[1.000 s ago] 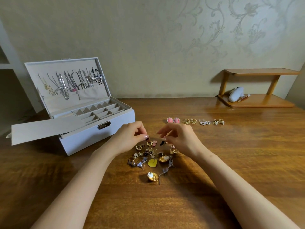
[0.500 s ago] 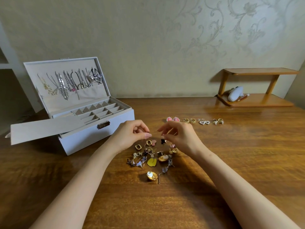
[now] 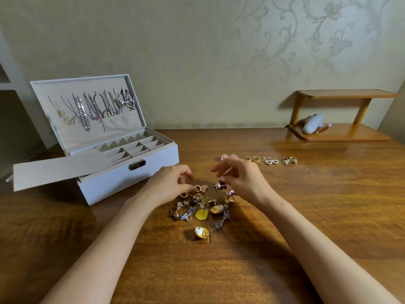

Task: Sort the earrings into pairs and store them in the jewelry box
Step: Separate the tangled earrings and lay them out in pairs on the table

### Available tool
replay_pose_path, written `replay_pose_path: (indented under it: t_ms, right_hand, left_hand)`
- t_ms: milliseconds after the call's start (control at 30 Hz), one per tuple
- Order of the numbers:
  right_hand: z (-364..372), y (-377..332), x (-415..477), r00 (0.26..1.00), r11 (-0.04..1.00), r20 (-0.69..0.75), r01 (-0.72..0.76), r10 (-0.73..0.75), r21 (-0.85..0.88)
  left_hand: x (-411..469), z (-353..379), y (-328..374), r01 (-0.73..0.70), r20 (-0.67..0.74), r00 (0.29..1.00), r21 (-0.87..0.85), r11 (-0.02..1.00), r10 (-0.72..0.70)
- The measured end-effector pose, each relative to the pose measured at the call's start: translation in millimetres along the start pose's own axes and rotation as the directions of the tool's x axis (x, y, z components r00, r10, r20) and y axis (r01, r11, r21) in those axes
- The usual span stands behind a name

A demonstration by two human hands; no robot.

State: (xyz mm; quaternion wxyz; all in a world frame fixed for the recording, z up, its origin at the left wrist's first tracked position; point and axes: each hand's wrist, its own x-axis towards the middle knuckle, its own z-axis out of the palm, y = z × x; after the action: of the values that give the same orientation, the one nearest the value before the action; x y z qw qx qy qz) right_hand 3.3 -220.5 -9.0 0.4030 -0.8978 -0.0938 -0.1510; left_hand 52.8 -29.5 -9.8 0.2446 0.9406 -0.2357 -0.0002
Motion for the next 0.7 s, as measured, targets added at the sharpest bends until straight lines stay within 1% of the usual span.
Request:
replay_pose_path:
  t_ms: [67, 133, 167, 233, 300, 333, 467, 567, 633, 700]
  right_hand:
    - [-2.5, -0.1, 0.6, 1.0, 1.0, -0.014, -0.004, 0.004, -0.003]
    - [-6.4, 0.5, 1.5, 0.999, 1.0, -0.029, -0.014, 0.014, -0.001]
    - [-8.7, 1.2, 1.8, 0.999, 1.0, -0.038, -0.021, 0.021, 0.008]
    - [-12.7, 2.5, 1.9, 0.998, 0.999, -0.051, -0.029, 0.03, 0.02]
    - [-14.4, 3.5, 1.8, 0.998, 0.999, -0.053, -0.034, 0.034, 0.011]
    - [-14.4, 3.8, 1.7, 0.998, 0.999, -0.05, -0.037, 0.038, 0.008]
    - [-13.4, 4.9, 2.1, 0.998, 0.999, -0.044, -0.047, 0.047, 0.001]
    - [-14.6, 6.4, 2.8, 0.998, 0.999, -0.035, -0.052, 0.052, -0.005]
    - [-16.4, 9.1, 3.8, 0.997, 0.997, -0.025, -0.069, 0.069, -0.024]
    - [-18.5, 12.2, 4.6, 0.996, 0.995, -0.019, -0.089, 0.089, -0.042]
  left_hand:
    - [-1.5, -1.8, 3.0, -0.031, -0.044, 0.999, -0.03, 0.999, 0.03]
    - [-3.4, -4.3, 7.1, -0.079, -0.059, 0.995, -0.062, 0.995, 0.075]
    - [-4.4, -4.9, 9.1, -0.107, -0.039, 0.994, -0.069, 0.992, 0.105]
    - [-6.0, -5.3, 12.0, -0.145, 0.054, 0.988, -0.048, 0.988, 0.147]
    - [-7.3, -4.7, 13.7, -0.156, 0.169, 0.974, 0.03, 0.987, 0.149]
    - [-7.8, -4.4, 14.2, -0.161, 0.205, 0.968, 0.061, 0.985, 0.145]
    - [-9.0, -3.8, 16.5, -0.186, 0.239, 0.957, 0.068, 0.98, 0.165]
    - [-11.0, -4.3, 17.0, -0.184, 0.293, 0.943, 0.07, 0.981, 0.156]
    - [-11.3, -2.5, 19.1, -0.187, 0.284, 0.944, 0.042, 0.981, 0.168]
    - [-8.9, 3.3, 24.8, -0.191, 0.167, 0.966, -0.056, 0.98, 0.198]
